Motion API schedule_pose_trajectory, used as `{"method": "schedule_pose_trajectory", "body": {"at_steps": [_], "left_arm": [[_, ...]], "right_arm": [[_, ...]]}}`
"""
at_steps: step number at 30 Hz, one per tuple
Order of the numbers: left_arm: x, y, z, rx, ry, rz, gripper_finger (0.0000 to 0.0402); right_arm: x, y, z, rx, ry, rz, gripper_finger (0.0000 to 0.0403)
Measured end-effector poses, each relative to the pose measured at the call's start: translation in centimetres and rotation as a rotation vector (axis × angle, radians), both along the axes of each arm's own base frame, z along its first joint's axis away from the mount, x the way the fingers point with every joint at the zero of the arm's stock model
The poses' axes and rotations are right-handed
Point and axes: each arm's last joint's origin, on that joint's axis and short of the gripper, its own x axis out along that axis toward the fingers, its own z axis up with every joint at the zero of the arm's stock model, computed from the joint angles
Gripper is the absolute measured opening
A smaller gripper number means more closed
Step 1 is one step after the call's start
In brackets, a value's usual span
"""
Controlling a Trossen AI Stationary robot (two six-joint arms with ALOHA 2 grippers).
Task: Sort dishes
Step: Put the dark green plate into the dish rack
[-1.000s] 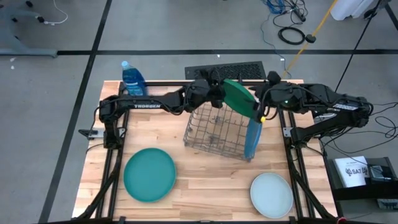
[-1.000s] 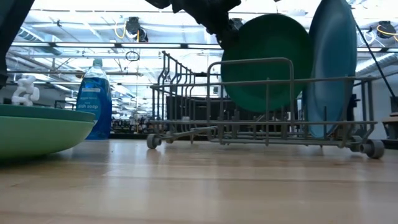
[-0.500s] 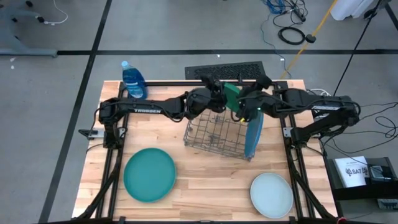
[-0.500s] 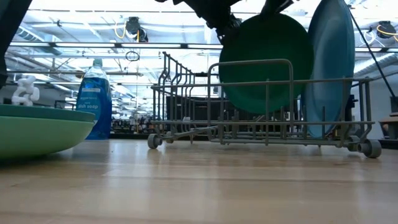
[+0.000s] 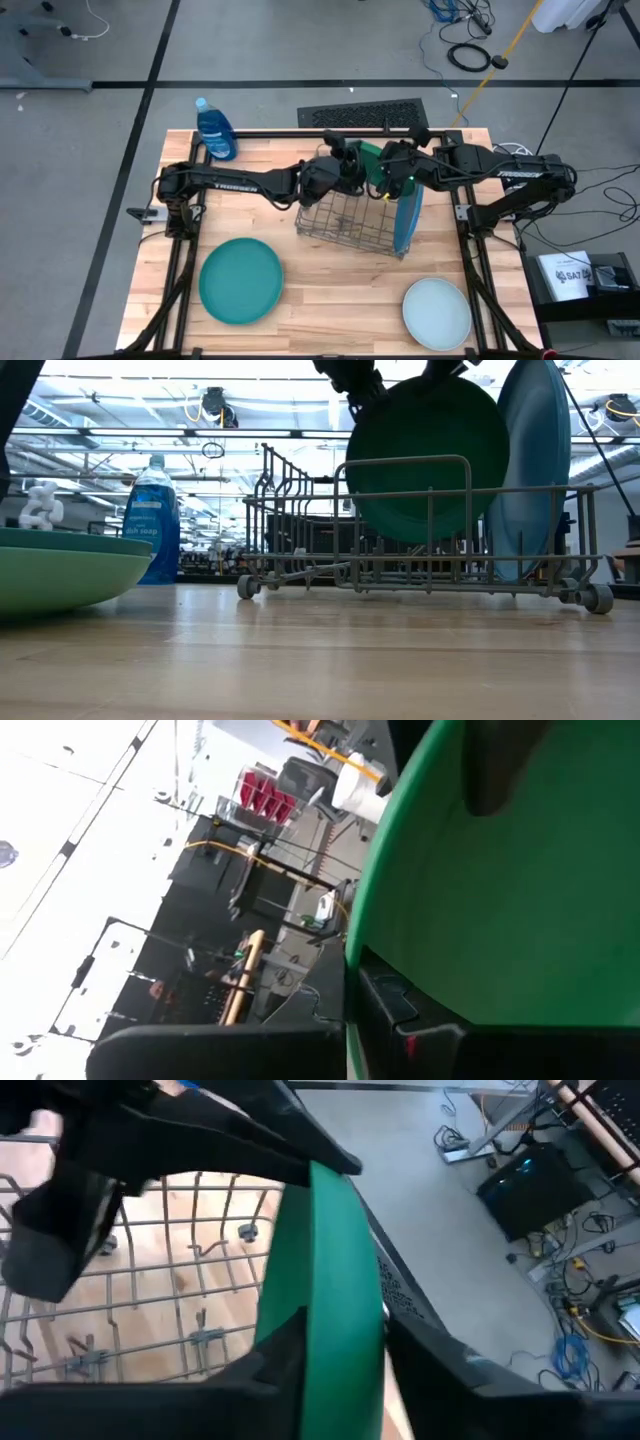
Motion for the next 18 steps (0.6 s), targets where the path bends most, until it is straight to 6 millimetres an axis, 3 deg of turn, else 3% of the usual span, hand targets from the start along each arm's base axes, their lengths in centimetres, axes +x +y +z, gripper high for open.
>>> {"method": "schedule_pose_trajectory", "body": {"at_steps": [4,6,12,18], "left_arm": [[-0.3,-1.3,0.5,0.005,-0.012,0.009,0.0000],[-0.5,-1.8,0.8,0.007,-0.019,0.012,0.0000],[-1.0,-3.7,1.3,0.019,-0.034,0.078,0.0013],[-2.8,-6.3,3.4,0.011,-0.102,0.151,0.0082]], "right_arm": [[-0.1,0.0,0.0,-0.031,0.029,0.014,0.0032],[0.0,0.2,0.0,-0.030,0.035,0.032,0.0013],[0.2,0.5,0.2,-0.052,0.049,0.098,0.0004],[0.6,0.8,0.8,-0.134,0.062,0.197,0.0003]]}}
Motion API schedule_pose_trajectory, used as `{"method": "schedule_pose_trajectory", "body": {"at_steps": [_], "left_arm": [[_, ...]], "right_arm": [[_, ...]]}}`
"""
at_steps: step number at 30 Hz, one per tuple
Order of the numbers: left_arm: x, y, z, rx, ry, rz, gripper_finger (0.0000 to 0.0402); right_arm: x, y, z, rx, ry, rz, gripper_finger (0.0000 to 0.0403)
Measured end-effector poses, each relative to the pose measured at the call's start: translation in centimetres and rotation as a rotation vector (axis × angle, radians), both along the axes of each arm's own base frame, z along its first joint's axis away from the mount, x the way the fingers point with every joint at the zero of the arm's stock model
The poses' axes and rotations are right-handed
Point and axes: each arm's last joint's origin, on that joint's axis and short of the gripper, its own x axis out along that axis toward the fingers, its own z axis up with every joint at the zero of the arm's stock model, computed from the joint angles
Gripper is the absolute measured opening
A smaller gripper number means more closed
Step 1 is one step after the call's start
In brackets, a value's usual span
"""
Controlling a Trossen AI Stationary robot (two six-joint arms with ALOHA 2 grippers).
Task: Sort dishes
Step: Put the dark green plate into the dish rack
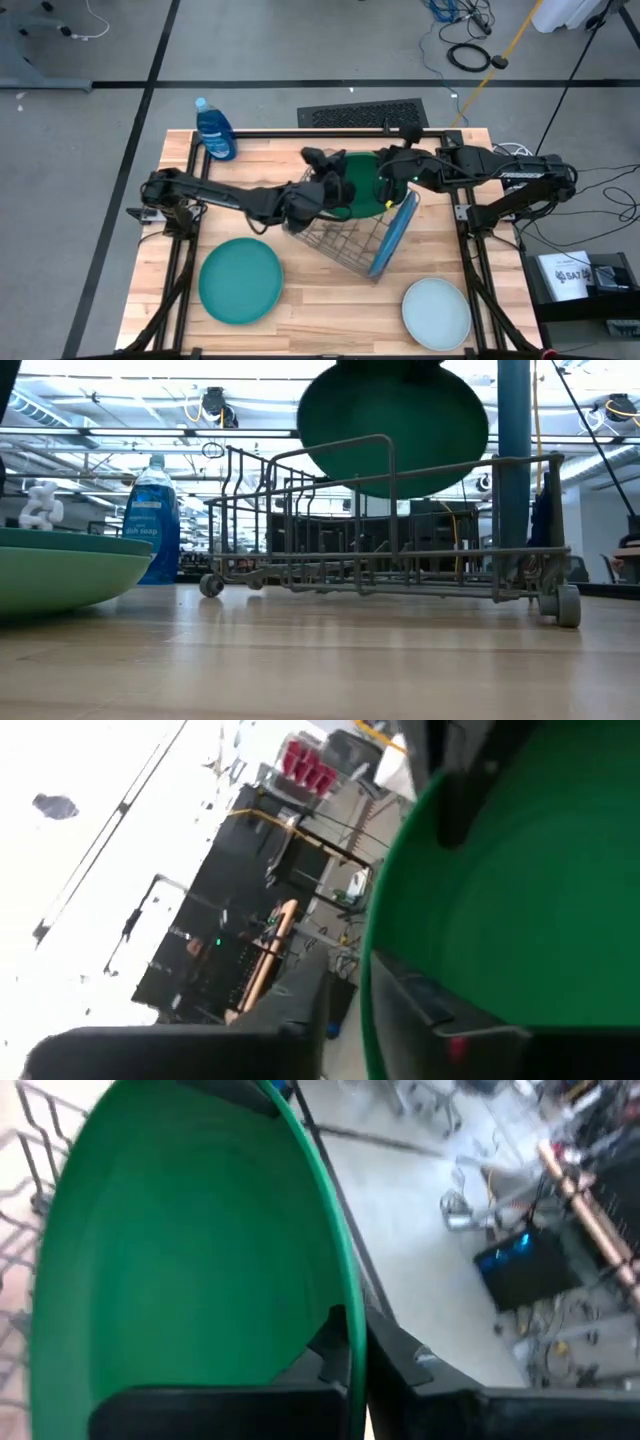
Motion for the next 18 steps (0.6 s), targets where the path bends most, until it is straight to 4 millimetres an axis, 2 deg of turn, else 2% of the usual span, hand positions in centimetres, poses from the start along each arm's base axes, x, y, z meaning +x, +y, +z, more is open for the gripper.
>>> {"method": "schedule_pose_trajectory", "body": {"at_steps": [5,10,12,15,18], "left_arm": [[-1.9,-2.6,1.4,-0.024,-0.037,0.003,0.0135],[-4.4,-4.7,2.6,-0.078,-0.058,-0.018,0.0150],[-6.0,-4.9,3.3,-0.173,-0.115,-0.083,0.0150],[-8.4,-4.8,4.3,-0.411,-0.180,-0.252,0.0150],[-9.2,-4.4,4.3,-0.612,-0.171,-0.383,0.0150]], "right_arm": [[-0.2,0.0,-0.3,-0.093,0.130,0.090,0.0002],[-0.8,0.2,0.0,-0.204,0.238,0.198,0.0002],[-1.0,0.5,0.3,-0.242,0.262,0.270,0.0002],[-1.6,1.1,1.0,-0.260,0.240,0.397,0.0002],[-2.3,1.7,1.7,-0.257,0.208,0.531,0.0002]]}}
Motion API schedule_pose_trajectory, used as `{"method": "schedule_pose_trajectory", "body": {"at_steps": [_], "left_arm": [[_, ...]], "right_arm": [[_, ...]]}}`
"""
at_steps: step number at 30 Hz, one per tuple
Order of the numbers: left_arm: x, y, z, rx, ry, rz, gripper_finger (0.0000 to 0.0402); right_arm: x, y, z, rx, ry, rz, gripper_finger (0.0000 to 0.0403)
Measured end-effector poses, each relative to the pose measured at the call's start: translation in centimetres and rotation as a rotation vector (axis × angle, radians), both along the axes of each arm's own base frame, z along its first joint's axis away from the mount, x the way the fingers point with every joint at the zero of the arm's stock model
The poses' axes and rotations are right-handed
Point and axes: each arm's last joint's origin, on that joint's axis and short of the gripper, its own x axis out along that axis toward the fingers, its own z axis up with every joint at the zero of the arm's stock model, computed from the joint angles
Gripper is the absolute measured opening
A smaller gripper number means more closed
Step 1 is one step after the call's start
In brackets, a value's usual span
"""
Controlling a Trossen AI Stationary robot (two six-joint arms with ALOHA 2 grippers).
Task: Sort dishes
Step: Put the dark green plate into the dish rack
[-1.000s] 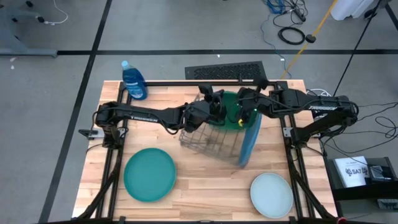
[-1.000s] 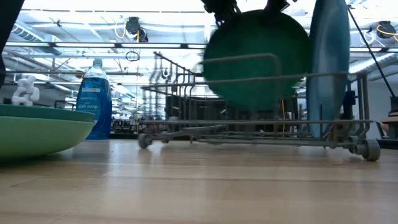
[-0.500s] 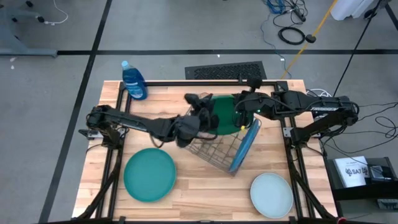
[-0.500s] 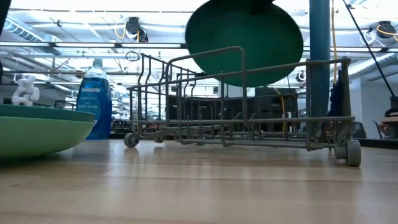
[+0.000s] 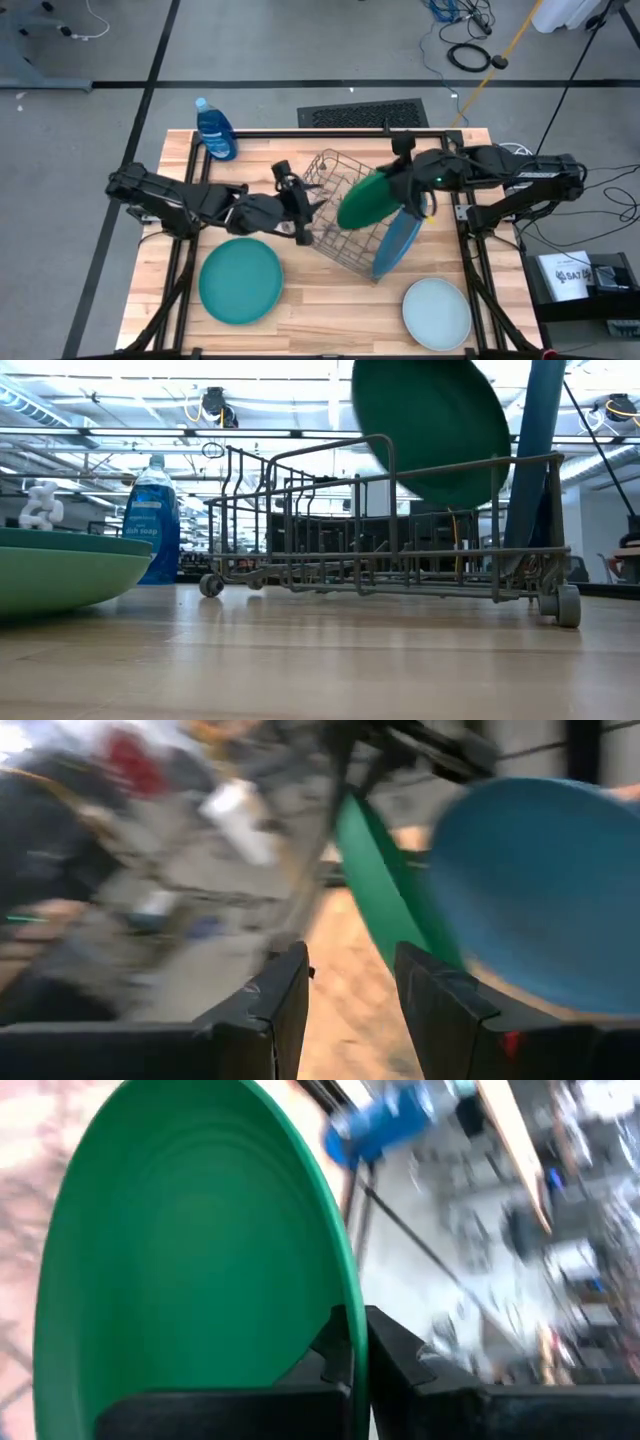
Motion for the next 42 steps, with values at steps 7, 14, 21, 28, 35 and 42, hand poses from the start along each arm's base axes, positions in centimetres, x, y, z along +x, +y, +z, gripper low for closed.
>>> {"method": "schedule_pose_trajectory", "body": {"at_steps": [7,14,21,28,35,42], "left_arm": [[1.0,1.1,-1.5,-0.036,0.031,-0.078,0.0150],[1.4,3.5,-3.7,-0.115,0.034,-0.125,0.0150],[0.9,6.0,-7.4,-0.179,-0.053,-0.182,0.0150],[-0.5,8.2,-10.1,-0.272,-0.122,-0.207,0.0150],[-0.9,9.1,-10.6,-0.320,-0.157,-0.288,0.0150],[-0.9,9.3,-10.8,-0.358,-0.180,-0.350,0.0150]], "right_arm": [[-1.5,0.9,0.8,0.134,-0.037,0.165,0.0002],[-1.3,1.6,0.4,0.202,-0.017,0.177,0.0002],[-0.1,2.2,-1.7,0.227,-0.001,0.178,0.0002],[1.0,2.5,-3.8,0.215,-0.029,0.195,0.0002],[1.2,2.7,-3.4,0.147,-0.058,0.267,0.0002],[0.8,2.6,-3.6,0.087,-0.002,0.299,0.0002]]}}
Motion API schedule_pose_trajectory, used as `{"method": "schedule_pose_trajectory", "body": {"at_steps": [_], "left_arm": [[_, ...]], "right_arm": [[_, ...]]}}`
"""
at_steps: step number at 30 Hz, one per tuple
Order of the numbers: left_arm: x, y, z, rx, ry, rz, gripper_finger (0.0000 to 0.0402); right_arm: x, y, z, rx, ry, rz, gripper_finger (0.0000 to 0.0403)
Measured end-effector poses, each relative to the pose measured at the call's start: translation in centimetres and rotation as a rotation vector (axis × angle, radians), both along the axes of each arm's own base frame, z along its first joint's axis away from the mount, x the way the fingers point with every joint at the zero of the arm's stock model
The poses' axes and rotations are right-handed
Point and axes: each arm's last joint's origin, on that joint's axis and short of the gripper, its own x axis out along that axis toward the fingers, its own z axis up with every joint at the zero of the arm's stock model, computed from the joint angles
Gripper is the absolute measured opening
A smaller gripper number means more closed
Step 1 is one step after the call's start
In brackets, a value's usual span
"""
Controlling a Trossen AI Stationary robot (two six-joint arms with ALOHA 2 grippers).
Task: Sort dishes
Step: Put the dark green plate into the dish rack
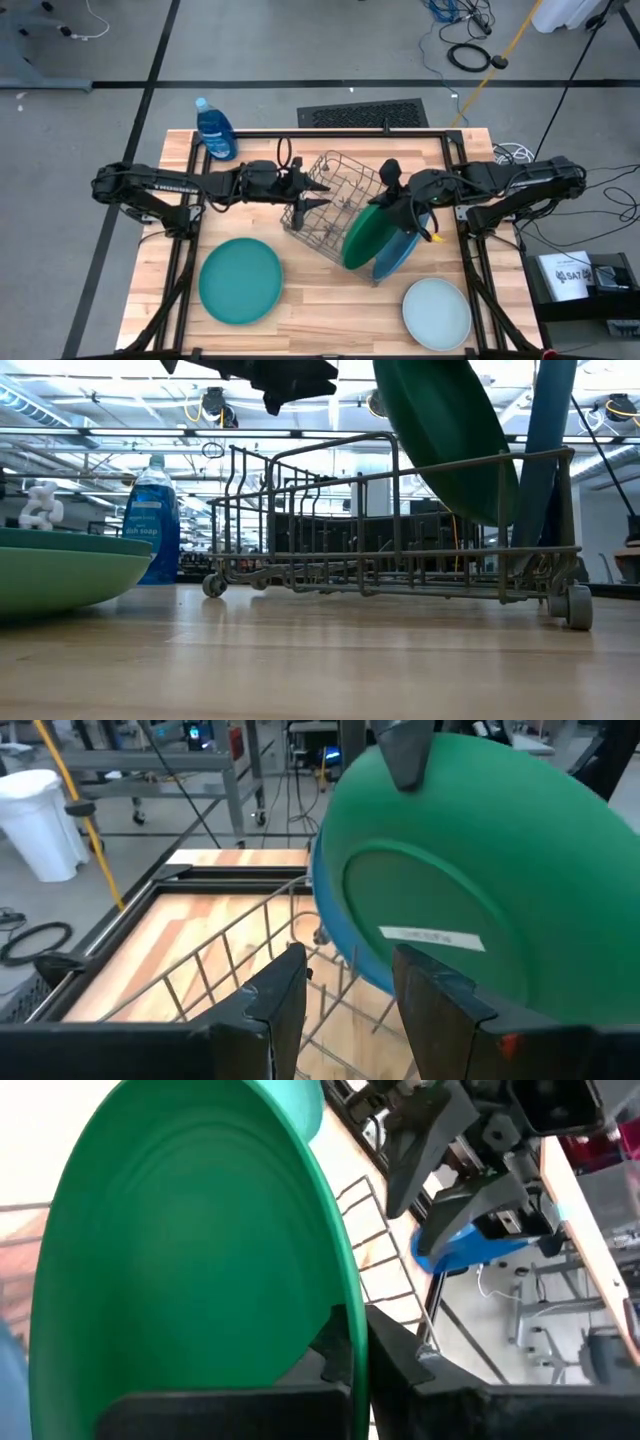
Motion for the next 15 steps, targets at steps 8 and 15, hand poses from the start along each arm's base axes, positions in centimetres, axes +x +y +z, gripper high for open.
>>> {"method": "schedule_pose_trajectory", "body": {"at_steps": [8,15], "left_arm": [[0.0,0.0,0.3,-0.020,-0.030,-0.081,0.0150],[0.0,-0.1,0.3,-0.019,-0.030,-0.100,0.0150]], "right_arm": [[-0.5,-0.1,-0.2,-0.129,0.051,0.058,0.0002],[-0.6,0.7,-1.1,-0.220,0.075,0.141,0.0002]]}}
